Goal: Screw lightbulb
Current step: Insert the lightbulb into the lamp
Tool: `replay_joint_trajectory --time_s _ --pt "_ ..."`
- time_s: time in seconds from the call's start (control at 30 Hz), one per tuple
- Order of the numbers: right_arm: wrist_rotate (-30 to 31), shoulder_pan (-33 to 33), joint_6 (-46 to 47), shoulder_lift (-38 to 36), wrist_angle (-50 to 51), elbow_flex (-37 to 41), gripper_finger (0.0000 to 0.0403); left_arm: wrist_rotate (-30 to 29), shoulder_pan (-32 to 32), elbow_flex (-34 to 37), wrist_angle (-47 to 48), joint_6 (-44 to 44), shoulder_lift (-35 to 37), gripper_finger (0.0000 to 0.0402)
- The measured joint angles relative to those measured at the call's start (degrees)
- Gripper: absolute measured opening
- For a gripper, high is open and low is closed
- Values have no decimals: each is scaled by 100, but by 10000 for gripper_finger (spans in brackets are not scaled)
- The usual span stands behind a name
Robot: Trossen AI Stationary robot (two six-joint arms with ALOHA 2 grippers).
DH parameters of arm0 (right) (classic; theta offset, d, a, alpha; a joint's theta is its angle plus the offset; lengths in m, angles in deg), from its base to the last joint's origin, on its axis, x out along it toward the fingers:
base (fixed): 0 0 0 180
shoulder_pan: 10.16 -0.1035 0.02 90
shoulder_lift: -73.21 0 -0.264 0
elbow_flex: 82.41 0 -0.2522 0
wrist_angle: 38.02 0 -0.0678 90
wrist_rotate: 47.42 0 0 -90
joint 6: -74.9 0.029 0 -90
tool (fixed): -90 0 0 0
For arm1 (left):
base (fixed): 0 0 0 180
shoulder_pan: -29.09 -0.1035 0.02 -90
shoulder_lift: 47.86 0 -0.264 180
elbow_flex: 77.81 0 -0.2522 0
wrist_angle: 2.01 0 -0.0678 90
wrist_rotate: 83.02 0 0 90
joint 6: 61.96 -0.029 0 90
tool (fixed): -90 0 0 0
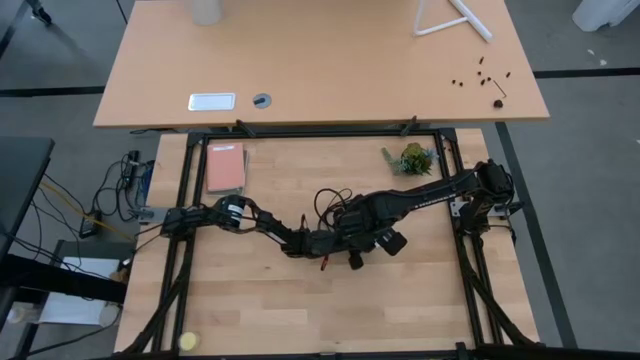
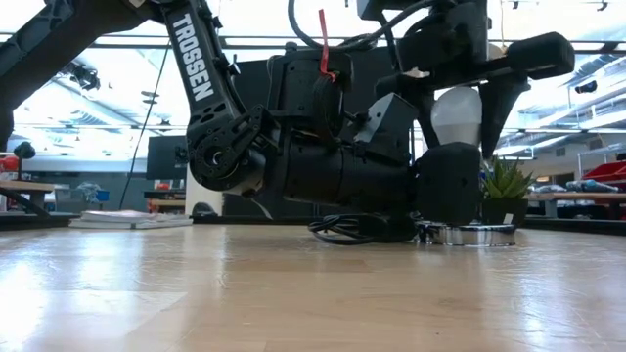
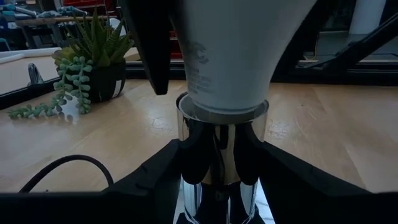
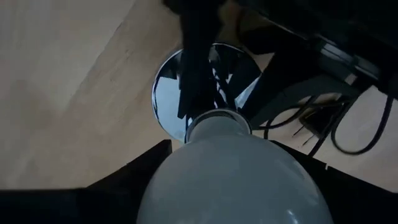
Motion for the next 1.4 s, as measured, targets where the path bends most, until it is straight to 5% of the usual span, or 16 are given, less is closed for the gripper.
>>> replay_joint_trajectory --time_s 0.73,0.9,1.13,1.4 --pt "-202 44 6371 -2 -36 0 274 33 2 -2 -1 4 0 200" --pt "-222 35 5341 -2 11 0 309 3 0 -2 -4 9 0 200" --pt "-221 33 2594 0 102 -35 362 -9 -7 -2 9 35 0 200" --pt "-197 33 65 0 166 -37 374 -7 -4 -2 9 26 0 200"
